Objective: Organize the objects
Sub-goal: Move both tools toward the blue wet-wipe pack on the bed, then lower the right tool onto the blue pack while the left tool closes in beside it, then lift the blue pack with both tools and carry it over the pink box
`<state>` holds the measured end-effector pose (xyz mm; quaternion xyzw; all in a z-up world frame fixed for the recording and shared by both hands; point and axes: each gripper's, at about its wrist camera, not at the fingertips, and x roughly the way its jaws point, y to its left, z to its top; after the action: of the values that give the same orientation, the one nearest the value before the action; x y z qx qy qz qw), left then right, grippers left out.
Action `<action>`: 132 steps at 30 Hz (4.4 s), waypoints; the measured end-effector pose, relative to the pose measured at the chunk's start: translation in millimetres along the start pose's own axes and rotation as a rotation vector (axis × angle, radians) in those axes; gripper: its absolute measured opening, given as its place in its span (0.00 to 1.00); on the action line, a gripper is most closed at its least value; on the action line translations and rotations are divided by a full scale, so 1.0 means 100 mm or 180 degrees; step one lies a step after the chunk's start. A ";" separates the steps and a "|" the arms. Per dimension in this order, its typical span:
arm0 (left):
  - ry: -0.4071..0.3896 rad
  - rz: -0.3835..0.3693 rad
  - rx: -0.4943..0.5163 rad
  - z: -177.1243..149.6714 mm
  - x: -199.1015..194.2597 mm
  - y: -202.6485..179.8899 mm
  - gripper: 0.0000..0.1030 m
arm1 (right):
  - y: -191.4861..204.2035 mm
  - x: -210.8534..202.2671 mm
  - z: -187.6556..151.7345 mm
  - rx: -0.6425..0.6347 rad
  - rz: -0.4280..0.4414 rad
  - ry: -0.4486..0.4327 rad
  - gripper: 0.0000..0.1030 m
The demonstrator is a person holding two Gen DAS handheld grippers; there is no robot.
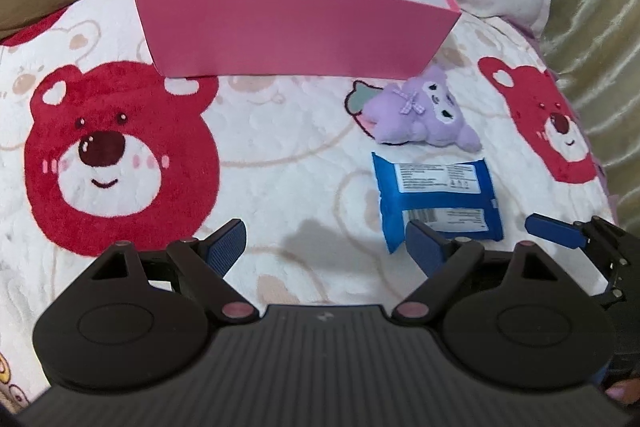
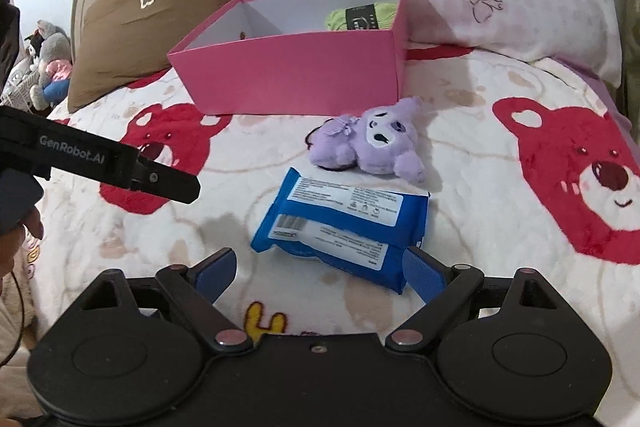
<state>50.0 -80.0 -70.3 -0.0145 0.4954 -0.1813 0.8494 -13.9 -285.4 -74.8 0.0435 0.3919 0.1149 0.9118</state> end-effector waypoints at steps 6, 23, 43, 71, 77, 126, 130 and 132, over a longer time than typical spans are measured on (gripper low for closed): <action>-0.0053 -0.0145 -0.0010 -0.10 0.21 -0.05 0.75 | -0.09 0.03 -0.15 0.0030 -0.0226 -0.0496 0.90; 0.0031 -0.0451 0.0051 -0.04 0.68 -0.22 0.36 | -0.43 0.40 0.05 0.0567 -0.0179 -0.0049 0.73; -0.0116 -0.0507 0.0264 -0.19 0.62 -0.45 0.17 | -0.31 0.40 -0.22 0.0790 -0.0218 -0.0239 0.41; 0.0038 -0.0542 0.0195 -0.25 0.35 -0.26 0.22 | 0.32 0.28 -0.12 0.0018 -0.0322 -0.0094 0.63; 0.0073 -0.0686 0.0125 -0.20 0.24 -0.21 0.28 | 0.42 0.24 -0.07 -0.0003 -0.0222 -0.0046 0.79; -0.0441 -0.0698 -0.0368 0.25 -1.04 0.28 0.31 | 1.12 -0.29 0.86 -0.0452 0.0028 -0.0405 0.90; -0.0569 -0.0686 -0.0355 0.32 -1.17 0.33 0.31 | 1.17 -0.36 1.00 -0.0594 0.0019 -0.0441 0.90; -0.0597 -0.0686 -0.0361 0.36 -1.21 0.37 0.31 | 1.20 -0.37 1.06 -0.0606 0.0070 -0.0449 0.90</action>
<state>37.9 -12.0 41.6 -0.1324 0.4189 -0.2410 0.8654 17.2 -177.3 45.2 -0.0310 0.3136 0.1584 0.9357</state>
